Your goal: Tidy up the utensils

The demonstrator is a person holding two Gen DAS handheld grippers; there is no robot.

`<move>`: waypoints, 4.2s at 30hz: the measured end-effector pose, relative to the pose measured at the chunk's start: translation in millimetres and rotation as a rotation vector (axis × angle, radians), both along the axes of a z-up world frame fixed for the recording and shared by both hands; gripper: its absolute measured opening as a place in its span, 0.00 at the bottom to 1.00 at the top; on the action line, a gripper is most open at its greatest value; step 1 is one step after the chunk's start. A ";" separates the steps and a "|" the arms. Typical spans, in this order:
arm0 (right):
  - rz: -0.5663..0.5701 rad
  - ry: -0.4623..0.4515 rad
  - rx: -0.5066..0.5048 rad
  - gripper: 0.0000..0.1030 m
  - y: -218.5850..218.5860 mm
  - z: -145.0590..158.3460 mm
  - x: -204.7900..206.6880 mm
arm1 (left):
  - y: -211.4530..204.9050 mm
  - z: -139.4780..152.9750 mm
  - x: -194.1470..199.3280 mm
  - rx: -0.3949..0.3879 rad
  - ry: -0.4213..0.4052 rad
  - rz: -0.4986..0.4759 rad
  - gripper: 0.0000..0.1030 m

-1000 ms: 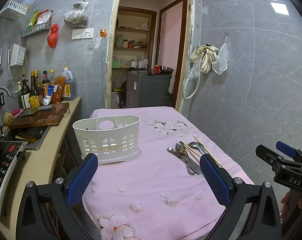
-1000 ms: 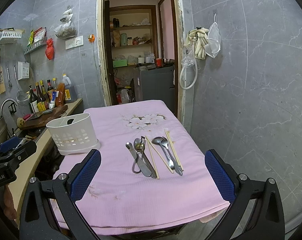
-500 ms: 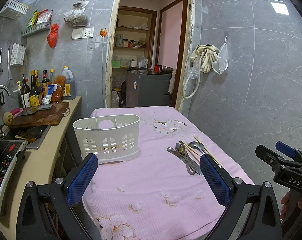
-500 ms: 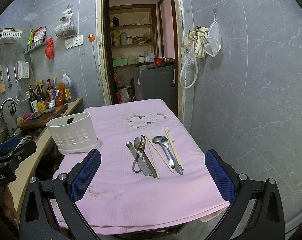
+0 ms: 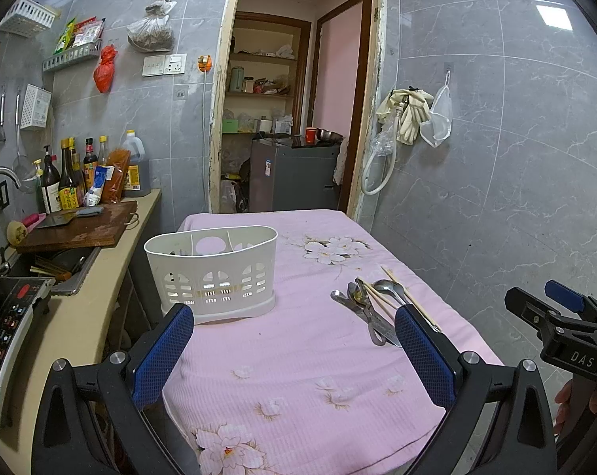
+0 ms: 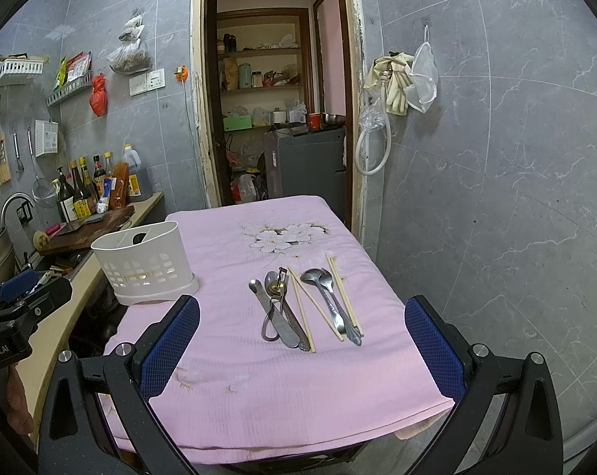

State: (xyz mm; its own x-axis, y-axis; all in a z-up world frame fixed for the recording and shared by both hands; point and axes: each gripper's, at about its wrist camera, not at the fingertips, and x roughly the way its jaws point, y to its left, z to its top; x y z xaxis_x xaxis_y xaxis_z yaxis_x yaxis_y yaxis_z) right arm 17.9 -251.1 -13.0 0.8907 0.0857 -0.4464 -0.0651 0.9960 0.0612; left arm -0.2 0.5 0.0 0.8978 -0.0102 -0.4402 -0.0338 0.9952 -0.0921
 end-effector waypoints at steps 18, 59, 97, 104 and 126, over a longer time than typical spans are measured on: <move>-0.015 -0.015 -0.004 0.99 0.2 -4.9 0.8 | 2.4 -2.7 10.5 0.008 -0.032 0.010 0.99; 0.329 0.416 0.184 0.32 -69.5 -145.5 331.4 | -103.7 -117.0 289.8 -0.186 0.435 -0.109 0.31; 0.464 0.647 0.315 0.05 -44.3 -193.2 359.7 | -116.5 -143.0 320.5 -0.164 0.698 -0.148 0.05; 0.491 0.625 0.285 0.04 -40.9 -183.2 353.6 | -103.4 -141.0 317.7 -0.237 0.690 -0.122 0.04; 0.541 0.444 0.264 0.04 -58.1 -121.7 305.6 | -71.8 -69.0 258.0 -0.285 0.418 -0.007 0.03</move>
State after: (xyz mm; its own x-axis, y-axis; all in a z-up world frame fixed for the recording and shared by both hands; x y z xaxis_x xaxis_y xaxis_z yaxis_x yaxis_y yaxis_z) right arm 323.6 -309.2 -134.8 0.4341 0.6150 -0.6583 -0.4555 0.7803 0.4286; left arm 257.8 -71.3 -69.0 0.6447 -0.1877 -0.7410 -0.1196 0.9327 -0.3404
